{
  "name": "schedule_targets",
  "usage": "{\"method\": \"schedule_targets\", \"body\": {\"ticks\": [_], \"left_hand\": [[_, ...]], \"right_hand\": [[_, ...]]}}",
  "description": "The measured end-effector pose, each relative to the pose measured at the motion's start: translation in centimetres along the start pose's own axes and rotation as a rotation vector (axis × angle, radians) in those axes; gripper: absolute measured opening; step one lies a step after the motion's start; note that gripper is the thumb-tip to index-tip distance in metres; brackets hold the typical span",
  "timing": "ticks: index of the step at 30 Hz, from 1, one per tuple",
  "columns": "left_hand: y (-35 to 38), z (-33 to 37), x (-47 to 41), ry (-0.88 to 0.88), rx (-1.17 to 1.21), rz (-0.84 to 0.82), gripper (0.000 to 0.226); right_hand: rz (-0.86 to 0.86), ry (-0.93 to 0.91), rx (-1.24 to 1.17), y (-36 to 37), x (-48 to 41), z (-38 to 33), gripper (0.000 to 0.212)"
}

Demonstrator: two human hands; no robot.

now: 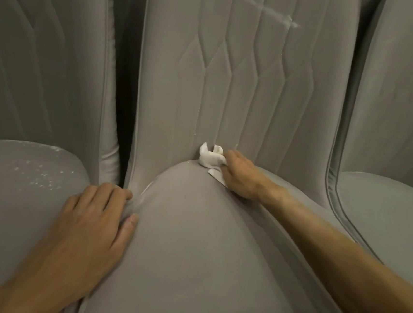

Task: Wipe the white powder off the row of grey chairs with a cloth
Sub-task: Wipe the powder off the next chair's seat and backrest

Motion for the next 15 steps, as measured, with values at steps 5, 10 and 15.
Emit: {"method": "schedule_targets", "body": {"ticks": [5,10,15], "left_hand": [[-0.2,0.2,-0.2,-0.011,0.007,0.017,0.032],[-0.1,0.1,0.0,0.000,0.007,0.015,0.033],[0.0,0.0,-0.1,0.013,-0.030,0.029,0.034]], "right_hand": [[0.116,0.242,-0.004,-0.7,-0.1,3.0,0.027],[0.053,0.022,-0.077,2.2,0.0,-4.2,0.036],[0.102,0.111,-0.084,1.1,-0.2,-2.0,0.019]]}}
Point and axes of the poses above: each hand's wrist, its own x-axis away from the middle knuckle, its own y-axis out of the palm, z = x × y, the point moved 3 cm from there along -x, towards the middle knuckle, and after that the axes turned 12 degrees about y, right-handed, at the moved point
